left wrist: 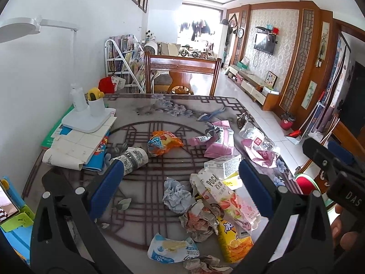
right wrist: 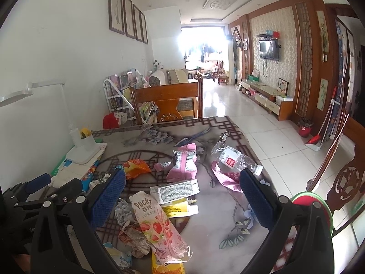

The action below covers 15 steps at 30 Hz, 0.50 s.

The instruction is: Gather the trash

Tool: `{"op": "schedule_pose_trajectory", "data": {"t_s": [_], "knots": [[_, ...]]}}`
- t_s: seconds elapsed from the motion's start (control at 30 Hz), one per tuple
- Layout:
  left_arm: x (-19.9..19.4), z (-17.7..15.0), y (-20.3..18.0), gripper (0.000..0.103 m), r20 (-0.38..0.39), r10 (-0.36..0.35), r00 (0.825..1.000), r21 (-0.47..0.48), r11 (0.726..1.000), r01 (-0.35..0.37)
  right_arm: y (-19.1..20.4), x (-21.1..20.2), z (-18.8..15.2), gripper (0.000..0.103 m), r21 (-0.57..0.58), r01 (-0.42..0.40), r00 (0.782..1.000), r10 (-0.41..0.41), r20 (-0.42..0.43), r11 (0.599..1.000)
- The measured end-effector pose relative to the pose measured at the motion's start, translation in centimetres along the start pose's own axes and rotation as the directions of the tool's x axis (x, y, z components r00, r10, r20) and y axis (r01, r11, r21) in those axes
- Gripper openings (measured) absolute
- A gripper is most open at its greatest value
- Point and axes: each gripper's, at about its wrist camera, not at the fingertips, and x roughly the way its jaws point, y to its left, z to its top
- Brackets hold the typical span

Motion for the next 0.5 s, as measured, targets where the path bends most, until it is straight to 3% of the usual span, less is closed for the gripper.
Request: {"op": "schedule_pose_trajectory", "data": {"t_s": [0.5], "knots": [[-0.01, -0.01, -0.07, 0.099, -0.001, -0.004, 1.000, 0.001, 1.000, 0.004, -0.38, -0.24, -0.11, 0.096, 0.008, 0.009, 1.000, -0.009, 0.008, 1.000]]}}
